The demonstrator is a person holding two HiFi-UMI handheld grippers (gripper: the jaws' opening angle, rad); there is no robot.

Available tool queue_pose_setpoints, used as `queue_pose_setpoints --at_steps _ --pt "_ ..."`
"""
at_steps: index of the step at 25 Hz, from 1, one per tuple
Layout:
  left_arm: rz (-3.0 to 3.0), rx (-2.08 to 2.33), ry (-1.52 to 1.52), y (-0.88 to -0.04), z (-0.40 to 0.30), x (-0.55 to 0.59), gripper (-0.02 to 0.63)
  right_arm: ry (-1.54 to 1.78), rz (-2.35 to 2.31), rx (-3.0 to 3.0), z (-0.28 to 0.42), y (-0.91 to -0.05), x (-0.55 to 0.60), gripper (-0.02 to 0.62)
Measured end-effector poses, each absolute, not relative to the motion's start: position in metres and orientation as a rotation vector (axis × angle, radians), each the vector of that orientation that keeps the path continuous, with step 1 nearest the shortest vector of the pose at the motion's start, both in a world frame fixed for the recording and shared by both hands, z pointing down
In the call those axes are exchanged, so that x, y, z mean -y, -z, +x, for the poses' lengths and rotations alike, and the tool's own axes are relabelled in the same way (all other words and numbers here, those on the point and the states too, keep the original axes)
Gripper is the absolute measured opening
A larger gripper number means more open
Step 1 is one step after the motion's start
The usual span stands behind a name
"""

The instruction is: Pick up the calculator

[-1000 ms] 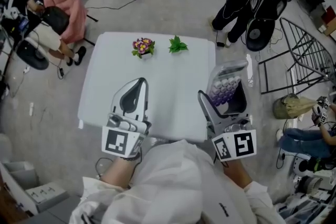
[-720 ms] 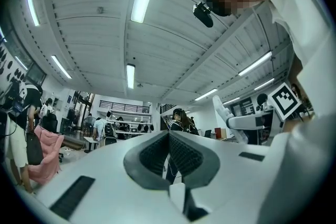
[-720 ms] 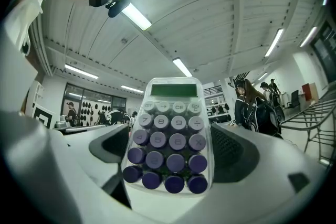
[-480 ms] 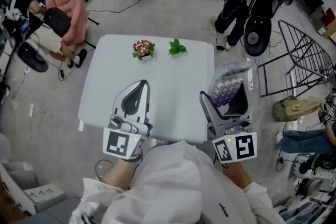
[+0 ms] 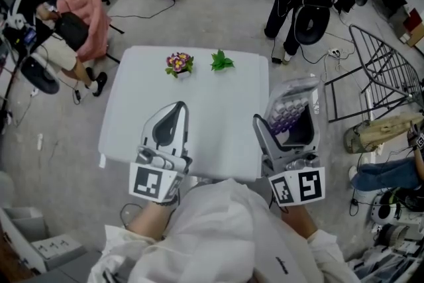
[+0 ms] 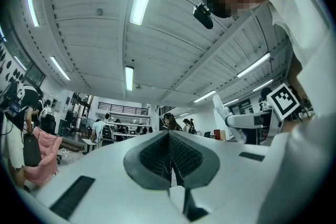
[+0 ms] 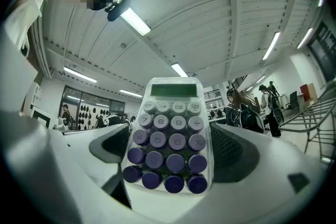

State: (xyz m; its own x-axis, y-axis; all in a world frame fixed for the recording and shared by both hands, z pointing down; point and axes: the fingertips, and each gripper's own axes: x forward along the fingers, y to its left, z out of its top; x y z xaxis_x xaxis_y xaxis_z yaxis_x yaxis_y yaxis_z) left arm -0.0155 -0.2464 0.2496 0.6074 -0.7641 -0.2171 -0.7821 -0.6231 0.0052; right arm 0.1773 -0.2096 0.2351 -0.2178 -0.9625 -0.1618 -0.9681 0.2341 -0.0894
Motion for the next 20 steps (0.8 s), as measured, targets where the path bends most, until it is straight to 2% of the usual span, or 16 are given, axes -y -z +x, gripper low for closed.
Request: queue_pose_setpoints --at_steps 20 --pt "-2.720 -1.351 -0.298 -0.2561 -0.0224 0.2471 0.016 -0.016 -1.840 -2.327 0.1752 -0.2410 0.2133 0.497"
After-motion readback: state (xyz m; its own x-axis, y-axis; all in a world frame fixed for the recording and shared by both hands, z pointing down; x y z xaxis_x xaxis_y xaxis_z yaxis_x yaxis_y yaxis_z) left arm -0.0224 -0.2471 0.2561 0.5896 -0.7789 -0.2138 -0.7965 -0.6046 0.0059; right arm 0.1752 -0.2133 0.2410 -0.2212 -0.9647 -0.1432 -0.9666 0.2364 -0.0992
